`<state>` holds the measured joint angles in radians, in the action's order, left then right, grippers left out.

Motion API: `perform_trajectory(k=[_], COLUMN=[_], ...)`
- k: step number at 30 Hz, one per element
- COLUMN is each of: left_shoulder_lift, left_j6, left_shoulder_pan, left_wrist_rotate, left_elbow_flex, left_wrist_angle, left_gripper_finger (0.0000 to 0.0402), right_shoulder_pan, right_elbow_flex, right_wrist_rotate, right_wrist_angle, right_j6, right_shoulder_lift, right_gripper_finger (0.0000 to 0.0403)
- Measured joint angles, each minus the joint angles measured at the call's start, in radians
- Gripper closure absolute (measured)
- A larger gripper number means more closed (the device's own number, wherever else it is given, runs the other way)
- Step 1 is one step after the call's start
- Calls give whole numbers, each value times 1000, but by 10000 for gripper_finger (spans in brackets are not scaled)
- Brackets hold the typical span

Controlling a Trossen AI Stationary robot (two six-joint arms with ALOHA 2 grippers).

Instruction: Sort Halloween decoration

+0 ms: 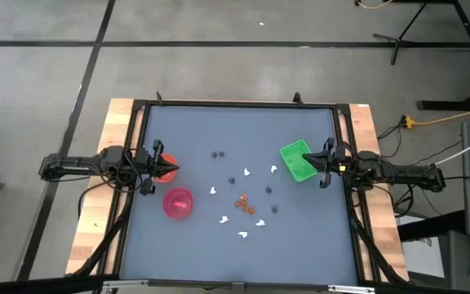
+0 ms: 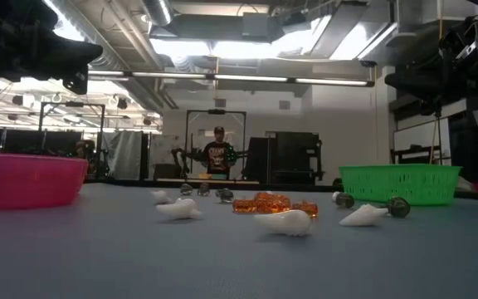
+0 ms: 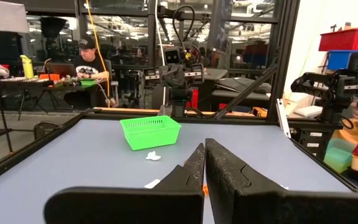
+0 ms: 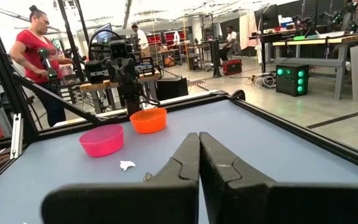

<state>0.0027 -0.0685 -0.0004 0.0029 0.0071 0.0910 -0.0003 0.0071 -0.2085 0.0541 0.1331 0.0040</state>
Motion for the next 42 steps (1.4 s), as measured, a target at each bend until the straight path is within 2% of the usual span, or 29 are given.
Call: perform_trajectory(k=[9,19,24,28,32,36,42], left_shoulder_lift=[0,0,0,0,0,0,0], left_j6=[0,0,0,0,0,0,0], left_shoulder_pan=[0,0,0,0,0,0,0], left_wrist_rotate=[-20,-20,-20,-20,-20,-20,-20], left_elbow_flex=[0,0,0,0,0,0,0], left_wrist_angle=[0,0,0,0,0,0,0], left_gripper_finger=[401,401,401,401,401,401,401], right_shoulder_pan=[0,0,0,0,0,0,0], right_elbow_flex=[0,0,0,0,4,58,157], right_wrist_rotate=[0,0,25,44,60,88,88], right_wrist_angle=[2,8,9,20,113,127,125], right_j6=[0,71,72,72,72,70,0], right_shoulder_lift=[0,0,0,0,0,7,114], right_gripper_finger=[390,255,215,203,203,203,203])
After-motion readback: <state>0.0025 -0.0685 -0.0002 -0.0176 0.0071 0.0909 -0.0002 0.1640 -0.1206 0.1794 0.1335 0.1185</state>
